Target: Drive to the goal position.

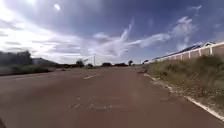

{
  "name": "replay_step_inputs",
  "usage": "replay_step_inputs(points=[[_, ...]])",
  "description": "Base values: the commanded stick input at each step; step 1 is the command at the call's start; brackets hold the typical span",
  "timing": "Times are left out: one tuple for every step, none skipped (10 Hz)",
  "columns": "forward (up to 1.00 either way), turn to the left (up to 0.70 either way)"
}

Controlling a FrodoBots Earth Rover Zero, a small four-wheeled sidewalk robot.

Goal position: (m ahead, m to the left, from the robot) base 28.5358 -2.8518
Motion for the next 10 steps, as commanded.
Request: replay_step_inputs(points=[[1.00, -0.15], [1.00, -0.27], [1.00, -0.39], [1.00, 0.00], [1.00, 0.00], [1.00, 0.00], [1.00, 0.00], [1.00, 0.00], [1.00, 0.00], [1.00, 0.00]])
